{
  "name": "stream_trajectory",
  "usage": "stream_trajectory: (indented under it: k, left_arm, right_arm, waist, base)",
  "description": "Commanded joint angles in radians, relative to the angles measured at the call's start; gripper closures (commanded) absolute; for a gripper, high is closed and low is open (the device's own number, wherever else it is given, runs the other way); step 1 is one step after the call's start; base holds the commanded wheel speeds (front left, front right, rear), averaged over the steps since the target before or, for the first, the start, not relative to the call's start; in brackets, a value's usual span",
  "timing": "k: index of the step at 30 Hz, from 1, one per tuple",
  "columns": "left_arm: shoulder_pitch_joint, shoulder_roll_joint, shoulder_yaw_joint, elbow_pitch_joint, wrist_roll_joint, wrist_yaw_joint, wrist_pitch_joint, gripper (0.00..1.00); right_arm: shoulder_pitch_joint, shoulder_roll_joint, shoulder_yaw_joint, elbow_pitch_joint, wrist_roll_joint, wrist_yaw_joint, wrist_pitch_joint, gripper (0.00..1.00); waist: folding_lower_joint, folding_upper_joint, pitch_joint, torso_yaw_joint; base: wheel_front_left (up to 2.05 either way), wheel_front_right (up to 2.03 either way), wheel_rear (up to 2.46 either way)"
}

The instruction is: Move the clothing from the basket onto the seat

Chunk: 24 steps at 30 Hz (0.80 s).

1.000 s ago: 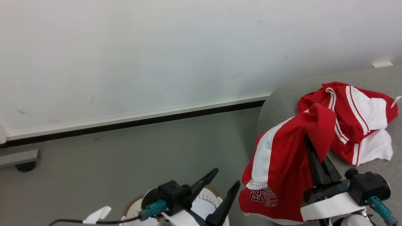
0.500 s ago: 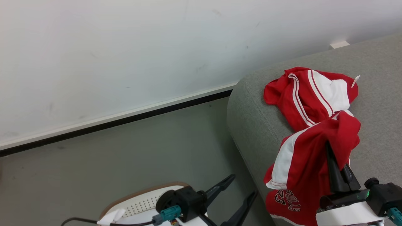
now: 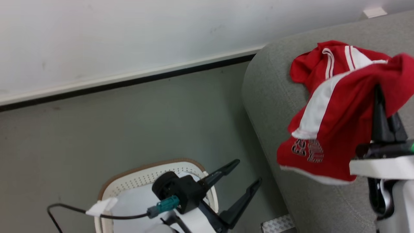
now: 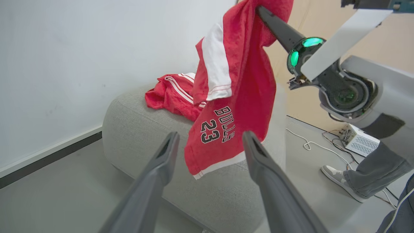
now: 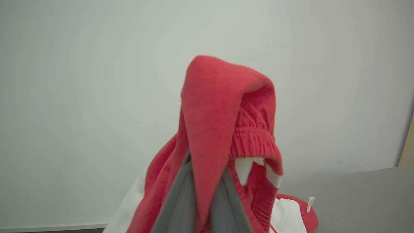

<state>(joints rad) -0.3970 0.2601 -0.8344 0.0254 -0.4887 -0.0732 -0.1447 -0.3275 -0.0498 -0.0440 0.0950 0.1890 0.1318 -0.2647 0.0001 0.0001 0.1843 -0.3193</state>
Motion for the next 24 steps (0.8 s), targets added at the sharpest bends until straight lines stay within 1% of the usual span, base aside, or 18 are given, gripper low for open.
stream_trajectory:
  k: [1, 3, 5, 8, 12, 15, 18, 20, 24]
  left_arm:
    - [-0.027, 0.023, 0.01, -0.014, 0.019, -0.007, 0.005, 0.0]
    - [-0.05, 0.044, 0.02, -0.028, 0.023, -0.011, 0.011, 0.0]
    - [-0.075, 0.063, 0.034, -0.041, 0.026, -0.014, 0.012, 0.0]
    - [-0.104, 0.083, 0.055, -0.061, 0.022, -0.016, 0.009, 0.0]
    - [-0.126, 0.102, 0.076, -0.076, 0.013, -0.019, 0.0, 0.0]
    - [-0.134, 0.12, 0.09, -0.08, 0.017, -0.015, -0.009, 0.0]
    - [-0.13, 0.126, 0.102, -0.079, 0.007, -0.01, -0.018, 0.0]
    - [-0.128, 0.129, 0.109, -0.082, 0.001, -0.004, -0.026, 0.0]
    - [-0.113, 0.142, 0.123, -0.082, -0.007, 0.003, -0.031, 0.0]
  right_arm:
    - [-0.07, -0.001, -0.015, 0.01, -0.012, -0.002, 0.001, 1.0]
    - [-0.153, -0.001, -0.035, 0.034, 0.035, -0.002, 0.001, 1.0]
    - [-0.243, -0.001, -0.057, 0.07, 0.043, -0.002, 0.004, 1.0]
    - [-0.386, -0.018, -0.134, 0.123, 0.047, -0.002, 0.038, 1.0]
    - [-0.56, -0.076, -0.292, 0.2, 0.032, -0.002, 0.081, 1.0]
    - [-0.66, -0.122, -0.449, 0.268, -0.011, -0.002, 0.096, 1.0]
    - [-0.706, -0.153, -0.604, 0.339, -0.089, -0.002, 0.096, 1.0]
    - [-0.705, -0.164, -0.681, 0.385, -0.137, -0.002, 0.089, 1.0]
    - [-0.646, -0.137, -0.807, 0.486, -0.208, -0.002, 0.06, 1.0]
  waist:
    - [-0.0001, -0.0001, 0.088, 0.036]
    - [-0.0001, -0.0001, 0.134, 0.049]
    - [-0.0001, -0.0001, 0.178, 0.062]
    - [-0.0001, -0.0001, 0.24, 0.082]
    - [-0.0001, -0.0001, 0.295, 0.109]
    - [-0.0001, -0.0001, 0.32, 0.129]
    - [-0.0001, -0.0001, 0.336, 0.149]
    - [-0.0001, -0.0001, 0.347, 0.16]
    - [-0.0001, -0.0001, 0.368, 0.171]
  base:
    - [0.0, 0.0, 0.0]
    - [0.0, 0.0, 0.0]
    - [0.0, 0.0, 0.0]
    - [0.0, 0.0, 0.0]
    - [0.0, 0.0, 0.0]
    - [0.0, 0.0, 0.0]
    - [0.0, 0.0, 0.0]
    - [0.0, 0.0, 0.0]
    - [0.0, 0.0, 0.0]
